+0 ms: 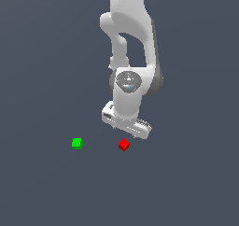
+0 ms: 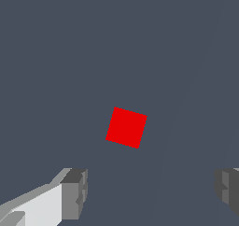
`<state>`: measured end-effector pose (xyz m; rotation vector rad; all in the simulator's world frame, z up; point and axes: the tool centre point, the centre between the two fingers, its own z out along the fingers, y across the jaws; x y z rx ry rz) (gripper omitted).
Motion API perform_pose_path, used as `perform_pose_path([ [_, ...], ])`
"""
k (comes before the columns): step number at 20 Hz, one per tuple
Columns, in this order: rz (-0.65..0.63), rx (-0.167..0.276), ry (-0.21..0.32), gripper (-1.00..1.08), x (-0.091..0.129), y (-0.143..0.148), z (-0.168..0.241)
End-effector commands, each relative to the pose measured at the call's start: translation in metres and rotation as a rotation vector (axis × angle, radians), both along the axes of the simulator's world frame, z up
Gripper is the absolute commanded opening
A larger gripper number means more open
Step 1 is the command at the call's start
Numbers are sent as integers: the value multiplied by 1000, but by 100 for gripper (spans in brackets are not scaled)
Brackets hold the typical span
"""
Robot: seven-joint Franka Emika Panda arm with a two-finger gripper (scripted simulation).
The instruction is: Stack the red cube on top of the green cube.
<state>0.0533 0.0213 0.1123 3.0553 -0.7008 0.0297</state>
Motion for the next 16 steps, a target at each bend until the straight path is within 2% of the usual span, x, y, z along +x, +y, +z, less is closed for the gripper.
perform_pose_path([
  [1,-69,3,4,100,6,1,-11],
  [9,-224,10,13,100,21,1,-35],
  [16,-280,13,16,100,27,1,-44],
])
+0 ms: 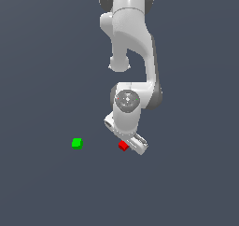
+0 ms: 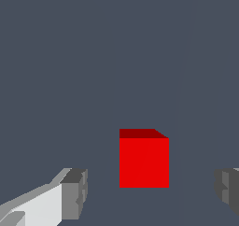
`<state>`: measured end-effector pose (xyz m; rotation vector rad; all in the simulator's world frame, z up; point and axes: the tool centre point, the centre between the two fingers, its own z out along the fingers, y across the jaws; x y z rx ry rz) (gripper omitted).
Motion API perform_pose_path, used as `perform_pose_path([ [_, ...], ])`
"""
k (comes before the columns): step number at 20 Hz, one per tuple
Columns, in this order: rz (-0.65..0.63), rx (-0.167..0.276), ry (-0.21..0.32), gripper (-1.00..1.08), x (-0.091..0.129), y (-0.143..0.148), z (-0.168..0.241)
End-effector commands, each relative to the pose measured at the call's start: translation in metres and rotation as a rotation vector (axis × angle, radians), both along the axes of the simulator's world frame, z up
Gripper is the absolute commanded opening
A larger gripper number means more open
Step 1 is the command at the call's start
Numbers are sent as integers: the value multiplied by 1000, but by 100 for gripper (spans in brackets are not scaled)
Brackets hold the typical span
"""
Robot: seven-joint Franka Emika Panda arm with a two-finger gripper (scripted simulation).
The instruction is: Stack the red cube on top of the green cube.
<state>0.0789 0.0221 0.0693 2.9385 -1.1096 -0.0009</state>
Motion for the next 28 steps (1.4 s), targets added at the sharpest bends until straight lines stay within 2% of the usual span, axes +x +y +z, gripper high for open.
perform_pose_path([
  [1,-11,1,0,100,1,0,-1],
  [10,-2,0,-1,100,0,0,-1],
  [20,-1,1,-1,100,-1,-1,-45],
  [26,0,1,-1,100,0,-1,-49],
  [27,0,1,-1,-100,0,-1,-49],
  [28,0,1,-1,-100,0,-1,-49],
])
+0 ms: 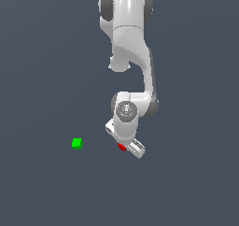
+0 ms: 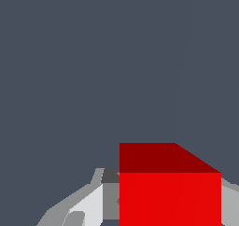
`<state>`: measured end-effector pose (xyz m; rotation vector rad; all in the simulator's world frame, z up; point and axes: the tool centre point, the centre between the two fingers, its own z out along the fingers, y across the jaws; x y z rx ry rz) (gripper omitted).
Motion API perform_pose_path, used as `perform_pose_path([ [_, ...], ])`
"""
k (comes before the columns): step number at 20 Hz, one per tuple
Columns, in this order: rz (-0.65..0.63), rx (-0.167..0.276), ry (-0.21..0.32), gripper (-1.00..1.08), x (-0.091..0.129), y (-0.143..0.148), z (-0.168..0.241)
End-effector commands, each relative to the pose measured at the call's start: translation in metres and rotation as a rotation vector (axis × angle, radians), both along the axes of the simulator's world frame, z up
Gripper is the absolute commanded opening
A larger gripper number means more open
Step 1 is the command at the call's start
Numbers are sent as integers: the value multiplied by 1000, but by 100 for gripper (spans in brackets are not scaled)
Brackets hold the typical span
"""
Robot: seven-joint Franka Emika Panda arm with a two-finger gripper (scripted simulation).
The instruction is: Stack the red cube on top of the green cube.
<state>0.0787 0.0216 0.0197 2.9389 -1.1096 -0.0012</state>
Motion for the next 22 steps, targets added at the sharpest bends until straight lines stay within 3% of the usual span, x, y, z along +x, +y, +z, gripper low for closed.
perform_pose_path([
  [1,0,0,-1,-100,0,0,0],
  [13,0,0,0,-100,0,0,5],
  [22,0,0,0,-100,-1,0,55],
])
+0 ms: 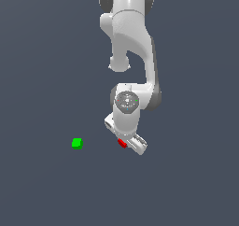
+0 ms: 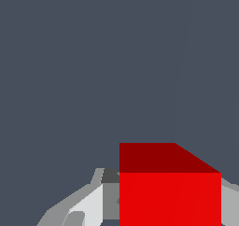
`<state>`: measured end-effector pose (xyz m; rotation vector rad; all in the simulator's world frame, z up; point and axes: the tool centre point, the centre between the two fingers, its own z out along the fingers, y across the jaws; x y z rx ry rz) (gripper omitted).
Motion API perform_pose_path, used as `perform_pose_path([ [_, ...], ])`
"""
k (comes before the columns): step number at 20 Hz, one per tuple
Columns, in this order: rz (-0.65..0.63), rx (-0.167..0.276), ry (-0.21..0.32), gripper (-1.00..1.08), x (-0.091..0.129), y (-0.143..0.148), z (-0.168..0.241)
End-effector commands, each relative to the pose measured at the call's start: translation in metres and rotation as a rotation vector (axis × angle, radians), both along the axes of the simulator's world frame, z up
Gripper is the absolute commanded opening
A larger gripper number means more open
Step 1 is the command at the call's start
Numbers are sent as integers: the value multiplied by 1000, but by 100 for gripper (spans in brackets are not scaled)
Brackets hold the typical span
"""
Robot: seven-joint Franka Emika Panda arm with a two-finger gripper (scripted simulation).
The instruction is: Stack the red cube on top of the green cube.
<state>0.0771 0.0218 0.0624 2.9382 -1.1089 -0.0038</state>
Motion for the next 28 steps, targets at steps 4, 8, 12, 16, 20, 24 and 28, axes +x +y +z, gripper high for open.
perform_pose_path([
  [4,0,0,-2,-100,0,0,38],
  [8,0,0,-2,-100,1,0,53],
  [12,0,0,-2,-100,2,0,58],
  [16,0,0,-4,-100,1,-4,56],
  [20,0,0,-4,-100,0,-21,51],
  [24,0,0,-4,-100,-1,-52,44],
  [28,0,0,-4,-100,-3,-95,33],
])
